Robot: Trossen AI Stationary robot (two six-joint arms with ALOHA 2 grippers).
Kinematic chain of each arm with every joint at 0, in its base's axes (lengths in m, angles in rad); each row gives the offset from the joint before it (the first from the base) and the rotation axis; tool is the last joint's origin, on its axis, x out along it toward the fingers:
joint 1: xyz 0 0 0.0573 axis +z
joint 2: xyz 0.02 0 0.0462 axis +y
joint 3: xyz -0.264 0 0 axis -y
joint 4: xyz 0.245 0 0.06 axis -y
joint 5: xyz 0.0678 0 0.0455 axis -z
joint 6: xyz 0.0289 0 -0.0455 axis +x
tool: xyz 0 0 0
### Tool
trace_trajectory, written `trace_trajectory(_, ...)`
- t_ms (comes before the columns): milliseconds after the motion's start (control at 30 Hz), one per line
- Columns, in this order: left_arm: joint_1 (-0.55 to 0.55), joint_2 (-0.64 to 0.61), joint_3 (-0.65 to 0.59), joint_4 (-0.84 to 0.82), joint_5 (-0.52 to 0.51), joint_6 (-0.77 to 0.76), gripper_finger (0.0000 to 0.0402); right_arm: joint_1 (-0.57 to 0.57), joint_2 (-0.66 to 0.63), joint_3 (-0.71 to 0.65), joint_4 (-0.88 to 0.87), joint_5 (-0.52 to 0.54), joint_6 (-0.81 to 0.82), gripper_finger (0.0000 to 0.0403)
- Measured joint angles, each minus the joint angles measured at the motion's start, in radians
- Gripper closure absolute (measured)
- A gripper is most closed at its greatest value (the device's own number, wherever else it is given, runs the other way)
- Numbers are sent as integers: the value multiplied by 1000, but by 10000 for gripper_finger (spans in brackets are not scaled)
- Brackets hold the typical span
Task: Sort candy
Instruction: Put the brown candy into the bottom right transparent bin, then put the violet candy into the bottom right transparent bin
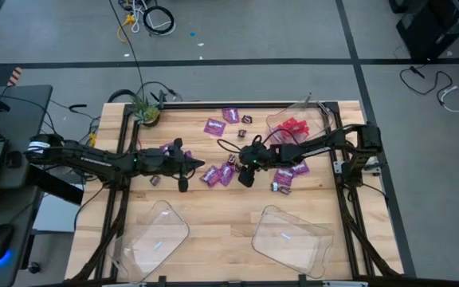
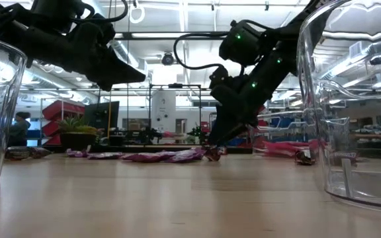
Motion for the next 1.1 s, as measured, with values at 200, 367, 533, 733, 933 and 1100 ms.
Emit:
trace_trajectory(200,0,0,0,1,0,-3,399,0,-1,0,-4,-12,-1,289)
trace_trajectory(367,0,0,0,-6,0,-2,399,0,-1,0,-4,-37,-7,361)
trace_trajectory(533,0,0,1,-11,2,-66,399,0,-7,0,-7,-38,-33,396)
trace_trajectory(733,-1,0,63,-138,19,-102,399,6,-81,0,-25,-56,-44,401)
trace_trajectory(933,0,0,159,-376,12,-82,394,28,-202,0,-35,-55,-61,398)
trace_trajectory(1100,0,20,182,-433,33,-78,360,58,-257,0,-34,-26,-52,380)
